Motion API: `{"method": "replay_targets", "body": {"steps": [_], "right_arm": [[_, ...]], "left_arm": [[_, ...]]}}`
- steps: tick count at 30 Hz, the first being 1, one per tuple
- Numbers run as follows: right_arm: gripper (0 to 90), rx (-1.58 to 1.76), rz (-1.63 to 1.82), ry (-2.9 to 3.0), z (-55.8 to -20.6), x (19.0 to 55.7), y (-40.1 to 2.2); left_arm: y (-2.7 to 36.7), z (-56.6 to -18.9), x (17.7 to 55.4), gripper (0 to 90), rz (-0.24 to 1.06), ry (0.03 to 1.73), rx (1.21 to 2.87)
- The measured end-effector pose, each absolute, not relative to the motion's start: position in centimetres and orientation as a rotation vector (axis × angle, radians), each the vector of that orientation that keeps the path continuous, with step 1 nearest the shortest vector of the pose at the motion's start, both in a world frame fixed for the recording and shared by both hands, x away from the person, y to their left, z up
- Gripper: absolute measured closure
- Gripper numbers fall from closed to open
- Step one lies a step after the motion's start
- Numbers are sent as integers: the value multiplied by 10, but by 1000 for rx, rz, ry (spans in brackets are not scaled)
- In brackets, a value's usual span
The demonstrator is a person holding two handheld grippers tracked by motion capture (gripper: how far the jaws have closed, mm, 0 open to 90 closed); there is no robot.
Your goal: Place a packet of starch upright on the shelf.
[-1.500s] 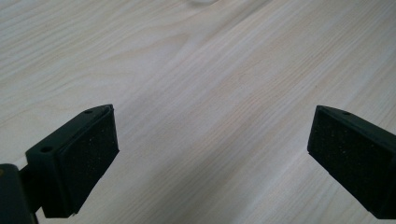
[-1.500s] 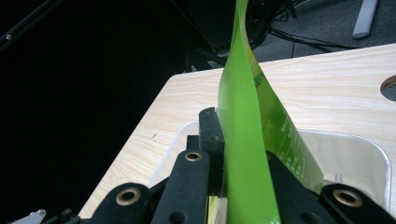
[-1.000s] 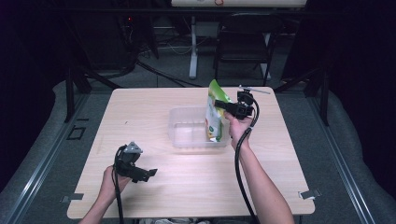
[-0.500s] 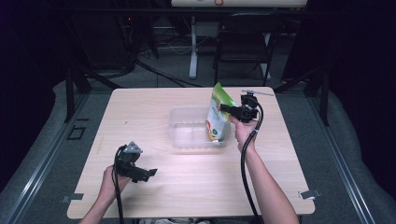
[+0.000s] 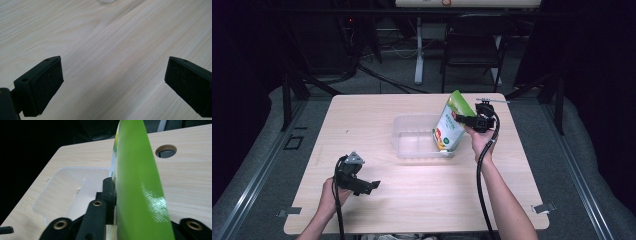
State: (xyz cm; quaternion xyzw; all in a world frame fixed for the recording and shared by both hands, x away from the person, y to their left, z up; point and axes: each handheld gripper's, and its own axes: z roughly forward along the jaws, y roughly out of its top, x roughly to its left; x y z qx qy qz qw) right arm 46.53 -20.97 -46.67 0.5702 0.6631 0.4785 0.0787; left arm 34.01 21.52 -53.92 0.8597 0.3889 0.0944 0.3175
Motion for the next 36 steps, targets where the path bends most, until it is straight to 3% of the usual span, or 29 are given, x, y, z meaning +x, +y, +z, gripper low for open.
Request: {"method": "replay_targets", "body": {"steps": [7,16,36], "right_arm": [[682,1704,1422,2028,-465,465,-213],[400,1706,1429,2079,-460,459,-226],[161,1540,1370,2197,-436,419,-240]], "left_arm": [[215,-539,340,17,245,1026,2260],[215,-539,340,17,250,1022,2264],[214,-539,340,17,253,1023,2265]]}}
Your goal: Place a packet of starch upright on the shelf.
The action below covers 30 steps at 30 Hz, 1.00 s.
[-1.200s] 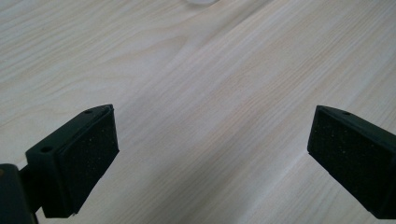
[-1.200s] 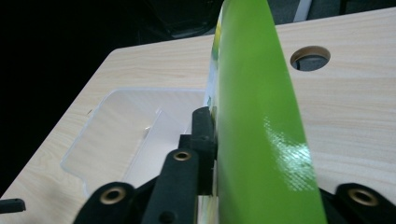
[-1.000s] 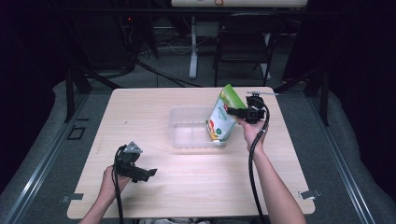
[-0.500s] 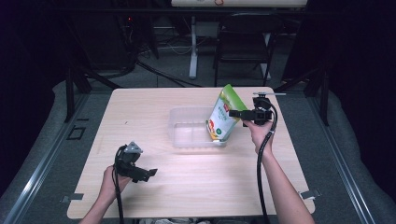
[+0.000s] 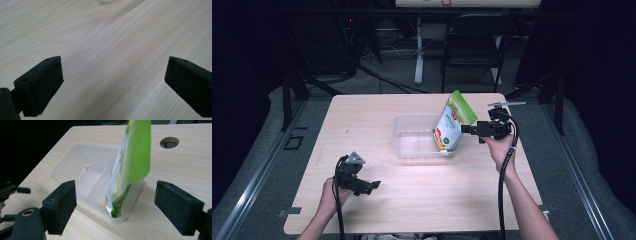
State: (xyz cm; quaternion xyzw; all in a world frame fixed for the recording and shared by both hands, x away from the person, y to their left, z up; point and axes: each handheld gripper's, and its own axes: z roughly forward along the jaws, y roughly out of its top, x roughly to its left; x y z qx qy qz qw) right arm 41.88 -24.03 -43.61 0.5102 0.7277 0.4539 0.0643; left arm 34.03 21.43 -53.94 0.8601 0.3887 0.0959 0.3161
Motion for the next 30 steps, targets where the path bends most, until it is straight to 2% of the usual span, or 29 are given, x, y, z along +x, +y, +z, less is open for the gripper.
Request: {"method": "replay_targets", "body": {"steps": [7,17,30], "right_arm": [[99,1435,1359,2242,-428,395,-245],[69,1323,1244,2295,-425,358,-245],[51,1310,1137,2362,-447,324,-247]], "left_arm": [[214,-540,340,17,253,1026,2268],[213,-540,341,17,247,1027,2270],[213,-540,341,17,247,1027,2270]]}}
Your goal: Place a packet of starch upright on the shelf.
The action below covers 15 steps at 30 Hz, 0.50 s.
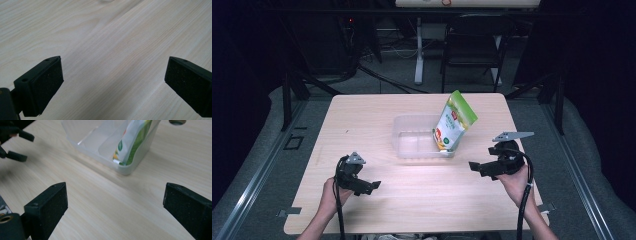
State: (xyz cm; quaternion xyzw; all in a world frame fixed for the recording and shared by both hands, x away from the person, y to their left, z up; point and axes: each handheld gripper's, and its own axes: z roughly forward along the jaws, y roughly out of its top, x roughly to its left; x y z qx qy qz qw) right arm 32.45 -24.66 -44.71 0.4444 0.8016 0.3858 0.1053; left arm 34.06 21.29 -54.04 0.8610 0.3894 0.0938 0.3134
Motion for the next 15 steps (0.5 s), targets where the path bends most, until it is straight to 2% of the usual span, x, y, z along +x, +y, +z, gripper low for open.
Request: {"method": "replay_targets", "body": {"steps": [15], "right_arm": [[56,1371,1046,2387,-494,301,-258]], "left_arm": [[213,-541,341,17,248,1028,2274]]}}
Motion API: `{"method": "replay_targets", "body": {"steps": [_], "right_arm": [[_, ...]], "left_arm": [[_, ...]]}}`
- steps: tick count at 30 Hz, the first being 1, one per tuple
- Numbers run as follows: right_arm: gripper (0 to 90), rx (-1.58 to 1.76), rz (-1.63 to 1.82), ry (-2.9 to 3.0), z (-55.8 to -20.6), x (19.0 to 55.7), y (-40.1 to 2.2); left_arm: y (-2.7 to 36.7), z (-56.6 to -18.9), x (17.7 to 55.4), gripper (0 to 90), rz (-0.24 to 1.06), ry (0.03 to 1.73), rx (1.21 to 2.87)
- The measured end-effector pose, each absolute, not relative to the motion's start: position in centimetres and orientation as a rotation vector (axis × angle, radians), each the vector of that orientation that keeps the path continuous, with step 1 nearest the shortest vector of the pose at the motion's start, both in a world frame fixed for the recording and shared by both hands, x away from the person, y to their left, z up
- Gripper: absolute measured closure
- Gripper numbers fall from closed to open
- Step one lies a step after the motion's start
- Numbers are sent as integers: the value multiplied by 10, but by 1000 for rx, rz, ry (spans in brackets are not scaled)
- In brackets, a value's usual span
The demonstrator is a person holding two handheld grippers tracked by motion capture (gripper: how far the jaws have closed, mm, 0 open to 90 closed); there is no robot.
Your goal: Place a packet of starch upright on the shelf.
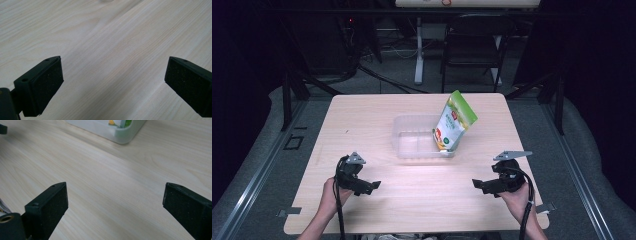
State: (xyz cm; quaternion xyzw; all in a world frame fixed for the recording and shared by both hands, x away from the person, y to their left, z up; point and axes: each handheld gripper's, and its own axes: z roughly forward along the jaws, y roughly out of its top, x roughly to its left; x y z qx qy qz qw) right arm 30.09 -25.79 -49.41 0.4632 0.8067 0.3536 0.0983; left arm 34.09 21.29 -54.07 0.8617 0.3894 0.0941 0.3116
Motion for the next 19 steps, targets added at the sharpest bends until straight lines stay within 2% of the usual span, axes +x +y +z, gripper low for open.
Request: {"method": "replay_targets", "body": {"steps": [8,19], "right_arm": [[57,1400,1026,2430,-513,295,-265],[77,1421,1007,2430,-520,297,-272]], "left_arm": [[212,-540,341,17,246,1021,2276],[212,-539,341,19,246,1014,2276]]}}
